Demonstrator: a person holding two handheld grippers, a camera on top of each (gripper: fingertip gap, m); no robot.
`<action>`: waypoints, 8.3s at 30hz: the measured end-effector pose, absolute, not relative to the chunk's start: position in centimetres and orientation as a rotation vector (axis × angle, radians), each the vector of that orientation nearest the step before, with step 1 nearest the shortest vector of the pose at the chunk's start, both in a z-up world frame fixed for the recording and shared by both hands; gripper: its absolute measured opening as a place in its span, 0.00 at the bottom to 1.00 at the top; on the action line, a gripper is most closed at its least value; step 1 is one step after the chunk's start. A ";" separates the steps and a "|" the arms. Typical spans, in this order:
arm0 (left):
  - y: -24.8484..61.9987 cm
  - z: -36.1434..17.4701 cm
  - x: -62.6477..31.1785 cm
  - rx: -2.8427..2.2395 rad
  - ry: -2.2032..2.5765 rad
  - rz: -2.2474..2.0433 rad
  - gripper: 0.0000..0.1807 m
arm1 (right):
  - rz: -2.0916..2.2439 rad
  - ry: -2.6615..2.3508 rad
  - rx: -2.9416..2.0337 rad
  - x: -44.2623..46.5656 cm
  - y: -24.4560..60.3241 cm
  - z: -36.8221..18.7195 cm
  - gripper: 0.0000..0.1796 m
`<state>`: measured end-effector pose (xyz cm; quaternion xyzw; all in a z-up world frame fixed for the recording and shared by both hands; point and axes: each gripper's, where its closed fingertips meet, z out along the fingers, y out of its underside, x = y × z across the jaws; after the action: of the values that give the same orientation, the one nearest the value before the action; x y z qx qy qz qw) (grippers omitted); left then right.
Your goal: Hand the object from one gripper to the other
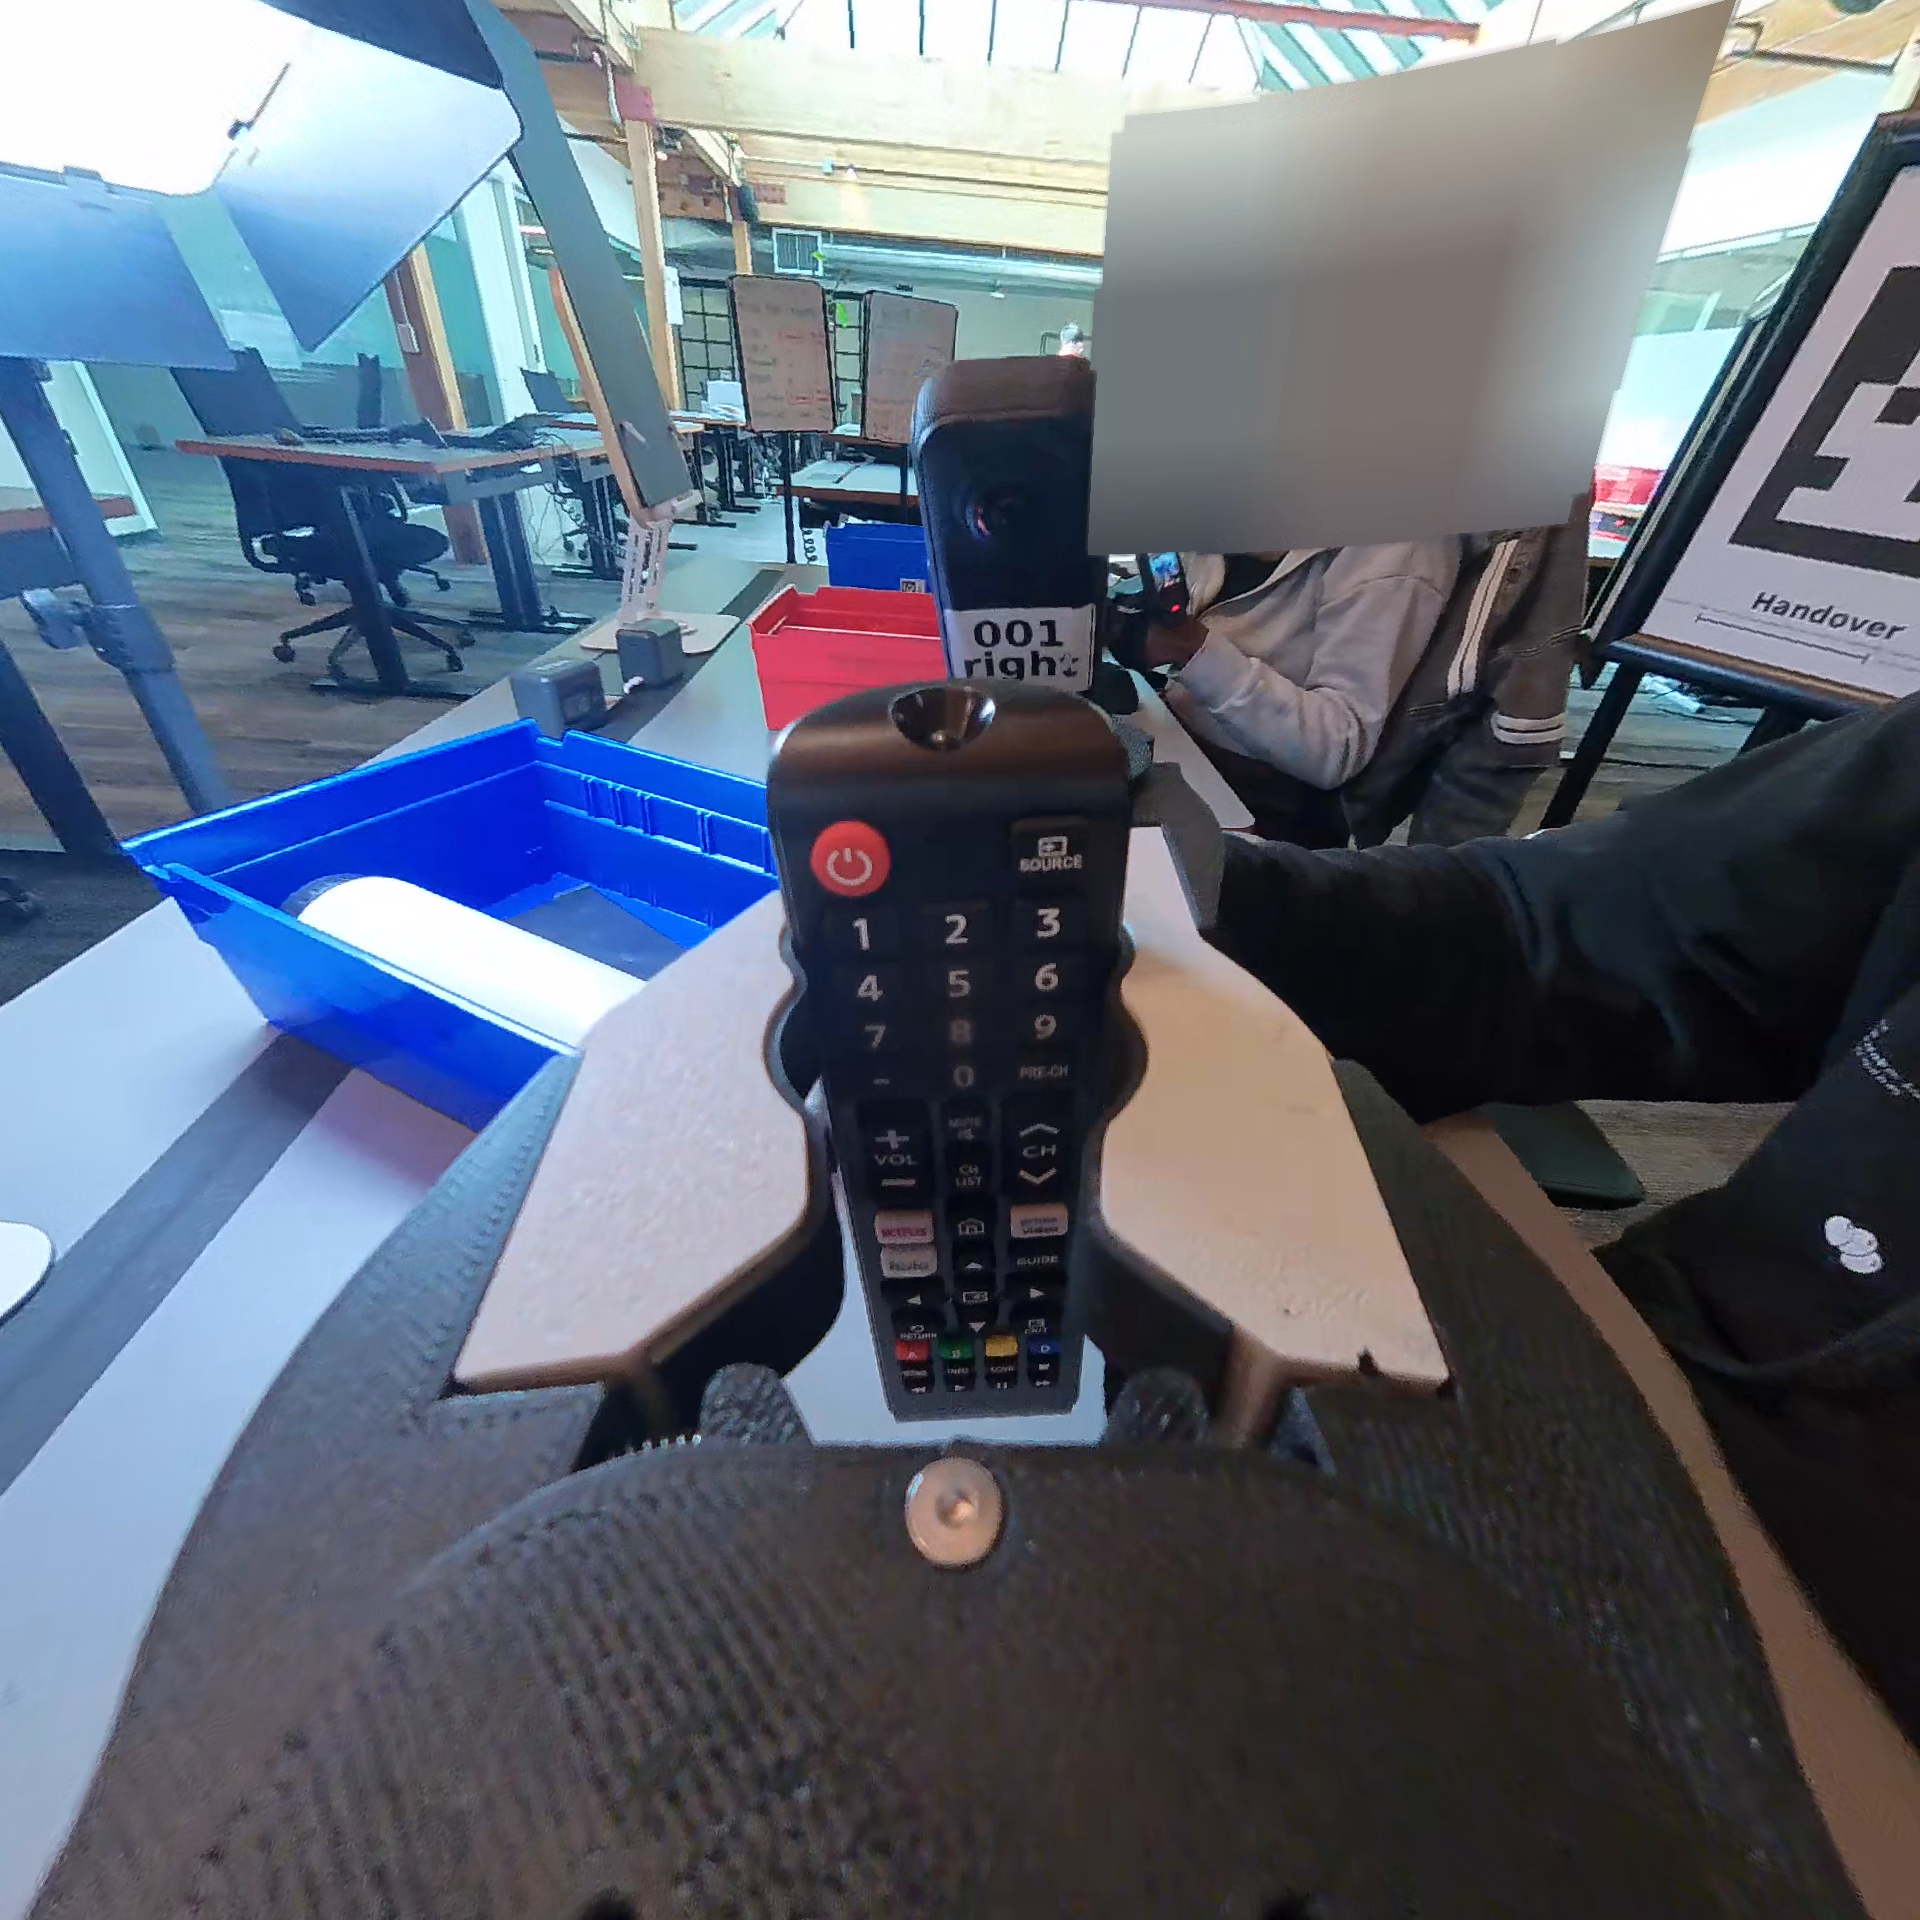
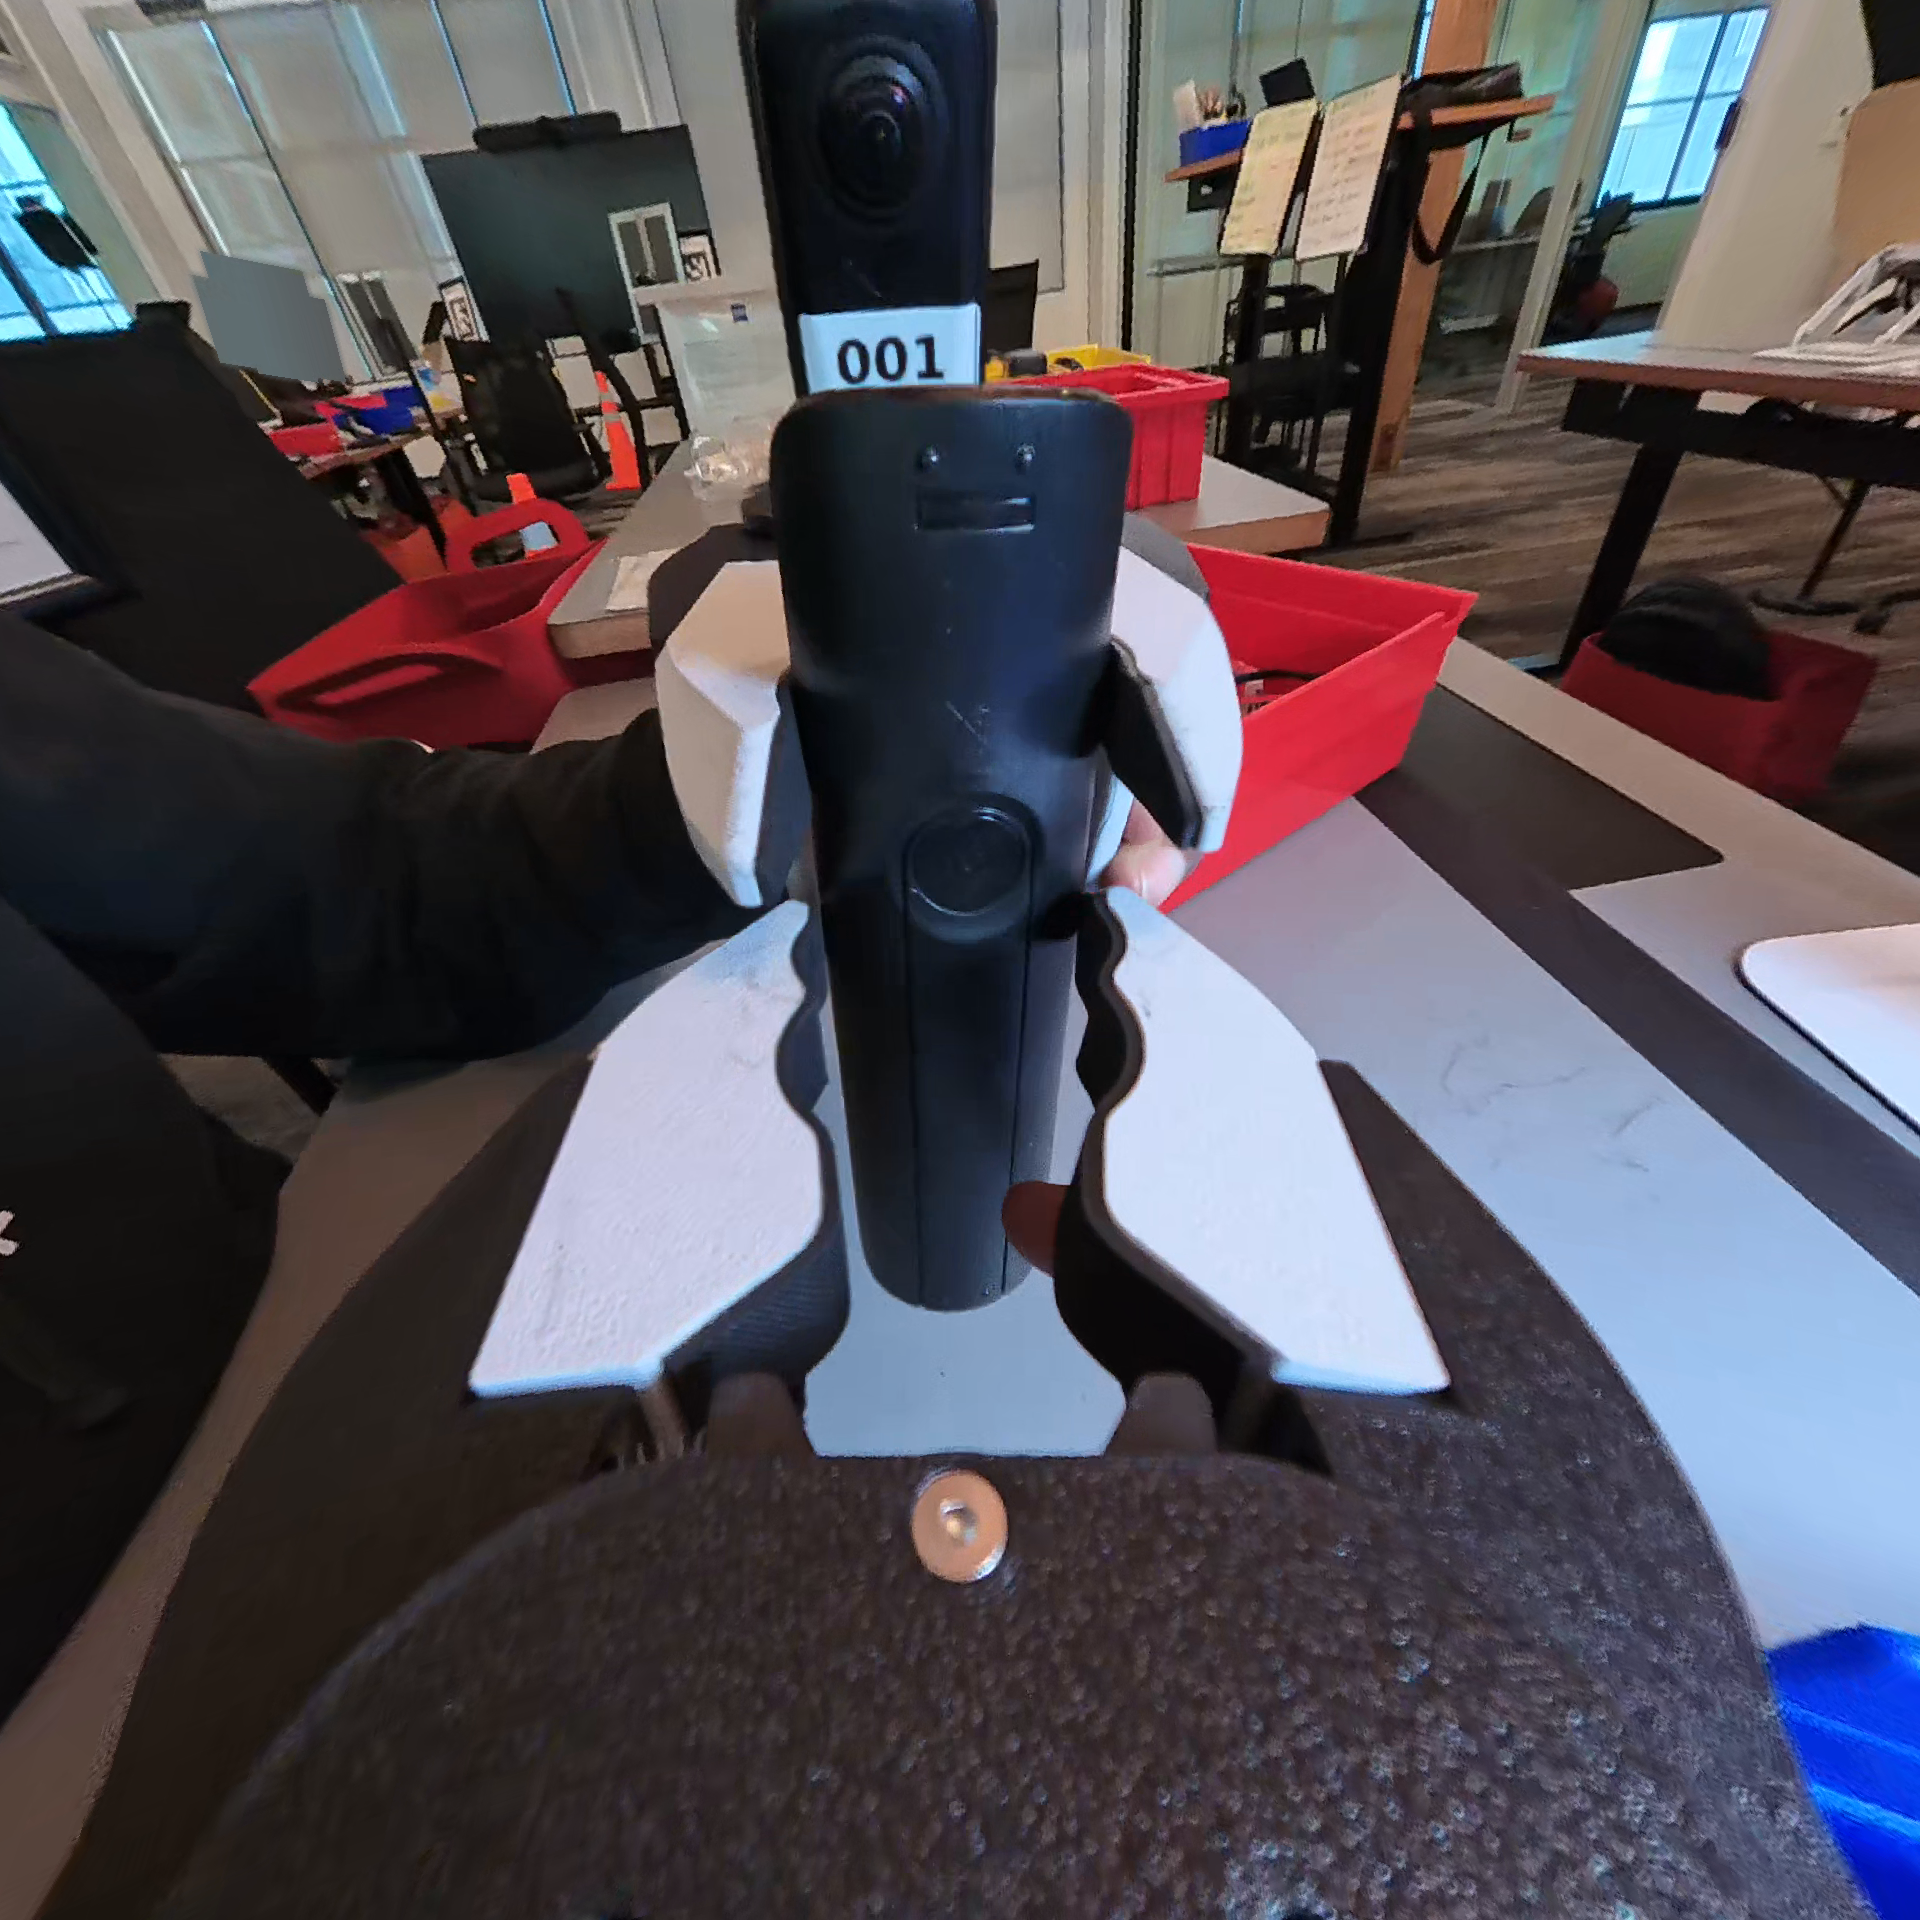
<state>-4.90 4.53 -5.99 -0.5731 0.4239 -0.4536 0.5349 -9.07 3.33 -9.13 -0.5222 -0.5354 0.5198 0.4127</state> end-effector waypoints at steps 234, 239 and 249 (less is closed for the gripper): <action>3.5 -8.2 -4.1 -1.425 1.143 -1.120 0.13 | 1.216 -1.269 -1.107 -7.7 3.4 -5.8 0.14; 3.9 -7.5 -4.7 -1.410 1.106 -1.113 0.13 | 1.269 -1.231 -1.147 -6.1 4.4 -4.4 0.28; 4.2 -5.8 -5.3 -1.368 1.008 -1.145 0.12 | 1.230 -1.353 -1.227 -8.5 3.9 -8.8 0.16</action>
<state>-5.26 4.23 -5.79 -0.5706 0.4205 -0.4773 0.5194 -8.46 3.92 -8.80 -0.4970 -0.5478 0.4979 0.4528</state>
